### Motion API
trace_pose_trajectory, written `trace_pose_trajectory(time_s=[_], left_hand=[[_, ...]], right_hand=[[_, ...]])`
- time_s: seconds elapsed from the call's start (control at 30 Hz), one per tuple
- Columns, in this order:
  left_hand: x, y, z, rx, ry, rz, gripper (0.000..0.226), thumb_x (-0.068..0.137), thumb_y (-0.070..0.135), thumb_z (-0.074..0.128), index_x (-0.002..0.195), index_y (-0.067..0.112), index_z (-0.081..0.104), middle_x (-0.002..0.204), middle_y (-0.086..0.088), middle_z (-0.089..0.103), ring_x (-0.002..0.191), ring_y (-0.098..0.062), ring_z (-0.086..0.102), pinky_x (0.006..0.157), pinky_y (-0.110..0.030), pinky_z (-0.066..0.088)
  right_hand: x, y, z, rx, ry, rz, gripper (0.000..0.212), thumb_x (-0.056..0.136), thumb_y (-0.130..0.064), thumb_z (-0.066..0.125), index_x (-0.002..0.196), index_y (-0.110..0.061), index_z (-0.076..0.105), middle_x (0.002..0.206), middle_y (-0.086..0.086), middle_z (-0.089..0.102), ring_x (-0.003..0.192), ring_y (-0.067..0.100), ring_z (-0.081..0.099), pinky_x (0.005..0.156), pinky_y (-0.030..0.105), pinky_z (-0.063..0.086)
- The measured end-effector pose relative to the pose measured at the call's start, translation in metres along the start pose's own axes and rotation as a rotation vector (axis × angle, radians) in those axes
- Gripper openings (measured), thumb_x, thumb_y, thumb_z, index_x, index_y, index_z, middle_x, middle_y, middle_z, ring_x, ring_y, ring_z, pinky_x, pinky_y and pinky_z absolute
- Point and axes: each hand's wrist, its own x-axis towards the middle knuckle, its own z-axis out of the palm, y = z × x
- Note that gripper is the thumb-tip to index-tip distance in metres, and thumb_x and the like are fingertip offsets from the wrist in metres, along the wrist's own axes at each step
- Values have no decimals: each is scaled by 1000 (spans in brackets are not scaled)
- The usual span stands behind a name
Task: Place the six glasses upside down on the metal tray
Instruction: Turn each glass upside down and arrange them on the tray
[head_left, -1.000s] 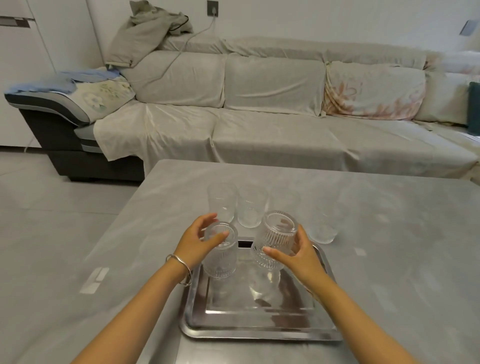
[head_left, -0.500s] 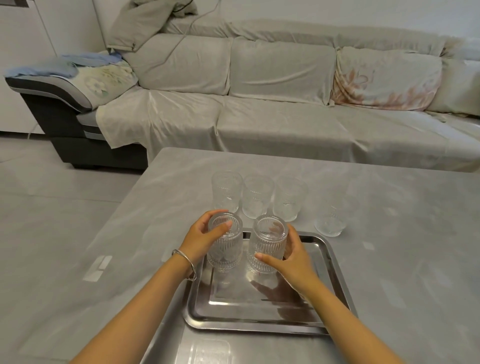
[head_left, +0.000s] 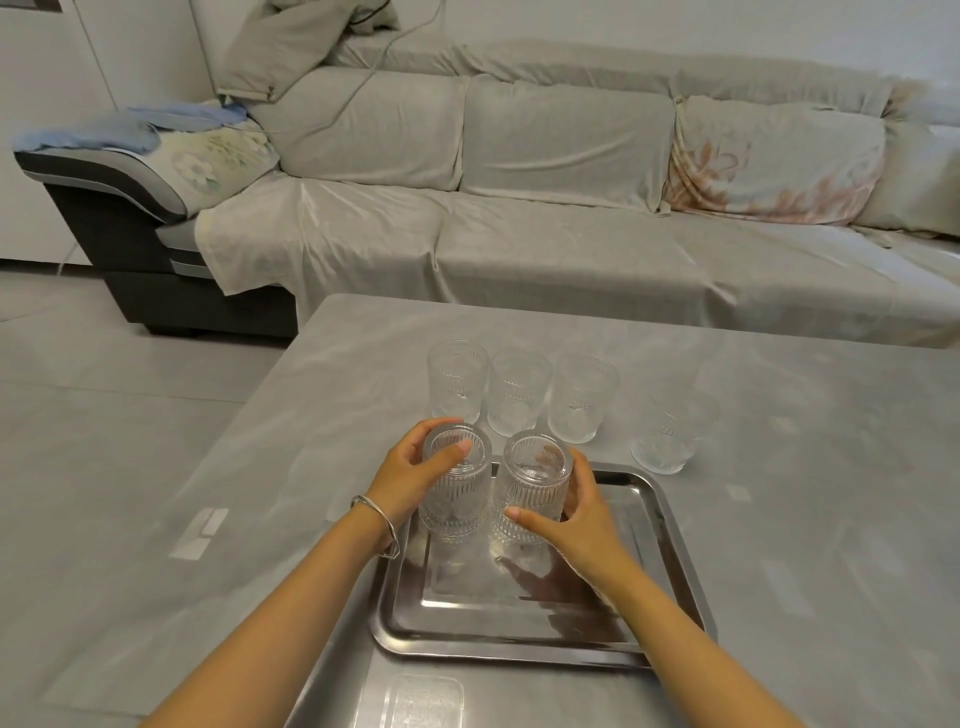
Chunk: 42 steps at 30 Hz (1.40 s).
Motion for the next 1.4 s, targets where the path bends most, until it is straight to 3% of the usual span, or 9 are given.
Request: trace_pose_trajectory(time_s=[0.17, 0.27, 0.33, 0.57, 0.8, 1.03, 1.2, 1.33, 1.4], left_hand=[[2, 3, -4, 84, -26, 39, 32, 76, 28, 69, 107, 26, 62, 107, 4, 67, 101, -13, 63, 72, -18, 52], [9, 11, -8, 129, 25, 105, 29, 77, 31, 66, 106, 26, 62, 109, 6, 66, 102, -8, 61, 84, -20, 49], [15, 21, -7, 142, 52, 154, 28, 78, 31, 64, 105, 25, 62, 107, 7, 66, 101, -6, 60, 83, -19, 49], [40, 56, 28, 312, -81, 305, 24, 81, 32, 63, 103, 24, 63, 101, 9, 66, 94, -1, 61, 76, -9, 49], [48, 57, 50, 398, -155, 267, 25, 80, 37, 61, 103, 27, 61, 102, 10, 65, 96, -4, 60, 75, -12, 46], [43, 58, 48, 413, -131, 264, 24, 83, 35, 59, 104, 24, 63, 102, 9, 66, 98, -6, 60, 74, -12, 48], [26, 71, 57, 282, -110, 312, 26, 86, 32, 54, 108, 22, 62, 110, 2, 66, 104, -11, 60, 85, -18, 47], [5, 78, 78, 337, -239, 325, 42, 83, 46, 48, 121, 28, 52, 120, 9, 59, 109, -3, 56, 85, -10, 46], [-5, 83, 82, 318, -274, 279, 56, 75, 57, 44, 123, 27, 50, 123, 5, 57, 113, -11, 56, 93, -23, 48]], right_hand=[[3, -10, -5, -48, -57, -13, 80, 54, -57, 80, 120, -58, 34, 126, -33, 45, 112, -16, 47, 85, 3, 42], [9, -28, -22, -36, -16, -52, 83, 57, -68, 73, 130, -44, 40, 135, -21, 47, 123, -6, 46, 99, 16, 41], [18, -44, -43, -37, 76, -109, 73, 66, -57, 71, 129, -33, 45, 132, -12, 53, 123, 1, 51, 103, 26, 42], [50, -52, -127, -346, 303, -126, 71, 71, -41, 76, 133, -32, 42, 140, -8, 42, 123, 5, 40, 101, 20, 30], [73, -19, -157, -359, 263, 102, 90, 70, -30, 82, 144, -23, 29, 152, 4, 30, 135, 26, 36, 105, 40, 36], [63, -27, -155, -429, 299, -39, 78, 68, -24, 84, 133, -24, 41, 139, 5, 46, 120, 24, 49, 97, 36, 44], [33, -71, -146, -230, 321, -190, 75, 60, -38, 82, 124, -36, 44, 129, -6, 50, 113, 14, 54, 89, 24, 46], [17, -115, -123, 103, 263, -170, 75, 52, -49, 77, 121, -40, 49, 126, -6, 56, 110, 7, 61, 78, 19, 52], [11, -131, -110, 223, 222, -138, 77, 52, -48, 78, 123, -39, 50, 126, -6, 58, 109, 7, 62, 83, 26, 53]])
